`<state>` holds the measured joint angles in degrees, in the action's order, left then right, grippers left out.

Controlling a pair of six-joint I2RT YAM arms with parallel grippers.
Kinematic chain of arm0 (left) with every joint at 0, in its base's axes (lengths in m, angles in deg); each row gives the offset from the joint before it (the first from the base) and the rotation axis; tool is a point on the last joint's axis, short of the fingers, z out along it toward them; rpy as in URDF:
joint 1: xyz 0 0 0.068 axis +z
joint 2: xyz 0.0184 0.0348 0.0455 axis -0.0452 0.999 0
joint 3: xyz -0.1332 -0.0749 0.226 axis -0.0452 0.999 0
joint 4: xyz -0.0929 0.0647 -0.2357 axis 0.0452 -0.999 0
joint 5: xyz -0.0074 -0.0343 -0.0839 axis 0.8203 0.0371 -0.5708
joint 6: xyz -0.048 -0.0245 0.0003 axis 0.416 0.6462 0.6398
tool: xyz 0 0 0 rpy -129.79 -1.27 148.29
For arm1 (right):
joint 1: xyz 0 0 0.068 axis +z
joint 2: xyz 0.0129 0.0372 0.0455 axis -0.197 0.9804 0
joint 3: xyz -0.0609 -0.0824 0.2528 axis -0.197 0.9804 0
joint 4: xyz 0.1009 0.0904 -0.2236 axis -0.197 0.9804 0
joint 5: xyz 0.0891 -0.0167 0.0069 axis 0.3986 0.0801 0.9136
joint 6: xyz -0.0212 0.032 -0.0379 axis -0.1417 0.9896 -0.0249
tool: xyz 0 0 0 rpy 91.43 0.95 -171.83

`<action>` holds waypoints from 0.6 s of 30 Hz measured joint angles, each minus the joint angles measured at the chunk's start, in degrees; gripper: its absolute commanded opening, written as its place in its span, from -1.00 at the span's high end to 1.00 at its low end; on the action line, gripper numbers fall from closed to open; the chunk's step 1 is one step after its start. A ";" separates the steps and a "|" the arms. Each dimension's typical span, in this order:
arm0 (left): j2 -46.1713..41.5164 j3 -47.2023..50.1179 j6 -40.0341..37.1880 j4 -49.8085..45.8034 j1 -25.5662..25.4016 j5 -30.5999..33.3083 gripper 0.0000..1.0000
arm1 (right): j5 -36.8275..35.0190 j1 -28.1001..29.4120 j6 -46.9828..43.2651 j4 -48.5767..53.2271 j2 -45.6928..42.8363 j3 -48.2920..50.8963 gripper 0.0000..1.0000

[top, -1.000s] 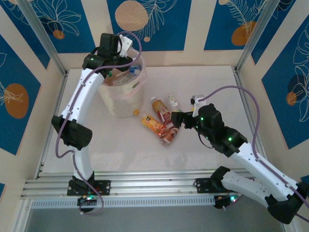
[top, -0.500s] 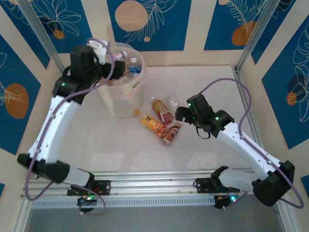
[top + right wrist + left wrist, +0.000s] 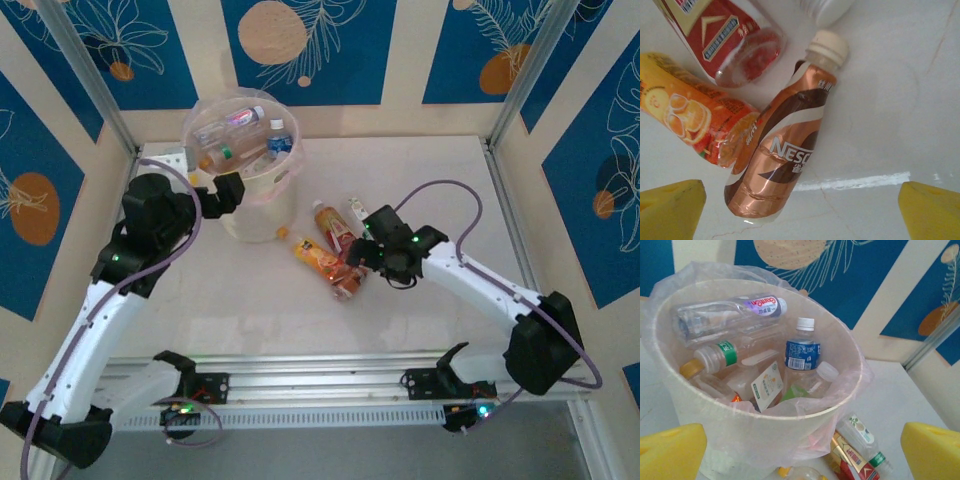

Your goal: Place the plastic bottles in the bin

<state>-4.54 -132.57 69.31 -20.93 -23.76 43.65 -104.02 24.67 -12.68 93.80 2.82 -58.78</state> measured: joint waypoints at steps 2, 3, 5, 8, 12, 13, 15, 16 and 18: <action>-0.42 0.37 0.79 0.92 0.00 0.83 -0.99 | 0.79 0.33 0.46 -1.22 1.55 0.42 -1.00; -0.39 0.44 1.05 1.40 0.00 1.25 -0.99 | 1.33 0.46 0.66 -1.70 2.29 0.52 -0.99; -0.17 0.50 1.44 1.90 0.00 1.70 -0.99 | 1.97 0.74 1.01 -2.73 3.65 0.68 -0.94; 0.52 0.57 2.16 2.29 0.00 1.86 -0.99 | 2.86 0.85 1.40 -4.00 5.44 0.76 -0.85; 1.86 0.57 2.49 2.32 0.00 1.84 -0.99 | 3.23 0.90 1.88 -4.94 7.21 0.81 -0.78; 2.19 0.57 2.60 2.32 0.00 1.81 -0.99 | 3.28 0.90 1.95 -5.01 7.48 0.87 -0.77; 2.73 0.57 2.64 2.32 0.00 1.81 -0.99 | 3.56 0.90 2.01 -5.20 8.02 1.18 -0.75; 2.86 0.57 2.64 2.32 0.00 1.81 -0.99 | 3.69 0.90 1.99 -5.25 8.24 1.27 -0.74; 3.04 0.57 2.64 2.32 0.00 1.81 -0.99 | 4.26 0.90 1.99 -5.60 9.03 1.36 -0.71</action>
<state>-1.50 -132.00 71.95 -18.61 -23.76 45.46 -99.76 25.57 -10.69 88.20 11.84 -57.42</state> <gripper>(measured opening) 0.994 0.866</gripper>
